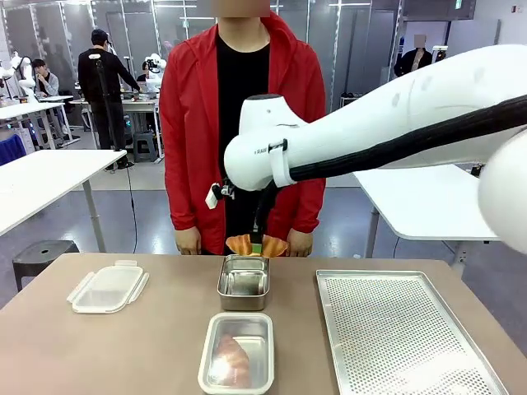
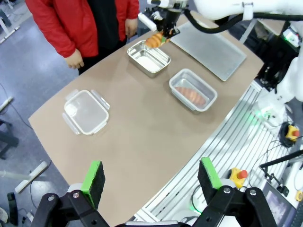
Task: Place the bread into the airtight container.
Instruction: Pick up a Butter Roll and place it into an empty Airtight Container.
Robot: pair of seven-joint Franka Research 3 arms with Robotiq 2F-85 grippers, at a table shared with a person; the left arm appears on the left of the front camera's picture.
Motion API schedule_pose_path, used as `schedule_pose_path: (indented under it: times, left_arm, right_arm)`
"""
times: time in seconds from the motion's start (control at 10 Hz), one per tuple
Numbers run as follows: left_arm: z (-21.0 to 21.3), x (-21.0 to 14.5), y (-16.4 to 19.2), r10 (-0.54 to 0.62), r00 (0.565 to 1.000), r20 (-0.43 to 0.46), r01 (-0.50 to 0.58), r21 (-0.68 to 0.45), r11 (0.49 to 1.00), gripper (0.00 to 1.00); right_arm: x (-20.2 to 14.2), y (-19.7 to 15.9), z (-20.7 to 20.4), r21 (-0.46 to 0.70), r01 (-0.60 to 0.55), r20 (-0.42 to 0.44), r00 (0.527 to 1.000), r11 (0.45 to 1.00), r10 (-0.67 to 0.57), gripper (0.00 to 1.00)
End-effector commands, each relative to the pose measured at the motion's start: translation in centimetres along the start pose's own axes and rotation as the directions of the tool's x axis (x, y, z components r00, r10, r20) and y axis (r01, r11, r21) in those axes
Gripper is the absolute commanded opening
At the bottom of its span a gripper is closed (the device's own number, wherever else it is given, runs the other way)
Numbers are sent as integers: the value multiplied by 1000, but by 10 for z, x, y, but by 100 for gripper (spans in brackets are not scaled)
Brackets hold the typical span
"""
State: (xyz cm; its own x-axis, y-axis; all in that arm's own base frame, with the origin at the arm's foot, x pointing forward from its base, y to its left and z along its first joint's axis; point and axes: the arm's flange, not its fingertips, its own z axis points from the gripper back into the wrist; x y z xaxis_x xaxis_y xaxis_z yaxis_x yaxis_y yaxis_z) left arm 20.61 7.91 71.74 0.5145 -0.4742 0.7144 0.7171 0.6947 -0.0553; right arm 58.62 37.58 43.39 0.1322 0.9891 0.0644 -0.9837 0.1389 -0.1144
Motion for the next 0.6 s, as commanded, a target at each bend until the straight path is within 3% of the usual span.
schedule_pose_path:
  times: [0.0, 0.5]
  left_arm:
    - [1, 2, 0, 0, 1000, -4, 0, 3, 1000, 100]
    - [1, 2, 0, 0, 1000, -4, 0, 3, 1000, 100]
  right_arm:
    - [7, -6, -5, 9, 41, -17, 999, 999, -41, 24]
    - [0, 0, 0, 0, 0, 0, 1000, 1000, 0, 24]
